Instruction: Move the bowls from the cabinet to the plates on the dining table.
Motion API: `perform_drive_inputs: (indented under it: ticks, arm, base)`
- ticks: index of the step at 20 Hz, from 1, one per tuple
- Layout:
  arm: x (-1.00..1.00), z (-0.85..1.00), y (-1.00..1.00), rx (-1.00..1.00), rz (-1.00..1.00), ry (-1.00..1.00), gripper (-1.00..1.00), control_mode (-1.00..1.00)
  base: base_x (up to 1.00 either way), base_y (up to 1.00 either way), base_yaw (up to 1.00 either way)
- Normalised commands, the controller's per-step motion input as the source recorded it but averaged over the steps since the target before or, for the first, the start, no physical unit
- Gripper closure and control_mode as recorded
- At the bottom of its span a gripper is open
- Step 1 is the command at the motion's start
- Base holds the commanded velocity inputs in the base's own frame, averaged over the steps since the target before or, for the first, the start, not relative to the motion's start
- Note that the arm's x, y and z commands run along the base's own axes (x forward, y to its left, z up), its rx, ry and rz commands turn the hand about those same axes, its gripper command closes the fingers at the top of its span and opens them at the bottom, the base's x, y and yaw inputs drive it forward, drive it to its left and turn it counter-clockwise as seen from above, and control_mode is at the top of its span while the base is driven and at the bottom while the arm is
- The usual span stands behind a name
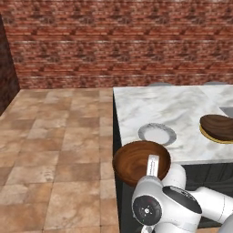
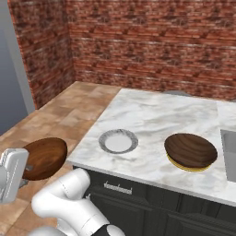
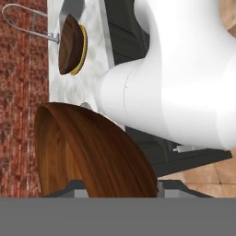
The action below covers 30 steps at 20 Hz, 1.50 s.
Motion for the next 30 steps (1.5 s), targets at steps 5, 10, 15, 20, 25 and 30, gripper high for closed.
perform_drive_inputs:
  ticks: [5, 10, 15, 20, 25, 30]
  arm:
    - [0.00, 0.00, 0.00, 0.00, 0.00, 0.00, 1.00, 1.00]
    - [0.01, -0.05, 0.00, 0.00, 0.00, 0.00, 1.00, -1.00]
    - [0.25, 0.04, -0.20, 0.00, 0.00, 0.00, 1.00, -1.00]
    - [0.40, 0.27, -0.39, 0.01, 0.00, 0.00, 1.00, -1.00]
    - [0.33, 0.36, -0.38, 0.03, 0.00, 0.00, 1.00, -1.00]
    - [0.16, 0.41, -0.30, 0.09, 0.00, 0.00, 1.00, -1.00]
  base:
    - [0.00, 0.00, 0.00]
    - [0.00, 0.00, 0.00]
    - [0.00, 0.00, 0.00]
    - [0.00, 0.00, 0.00]
    - [0.00, 0.00, 0.00]
    - [0.00, 0.00, 0.00]
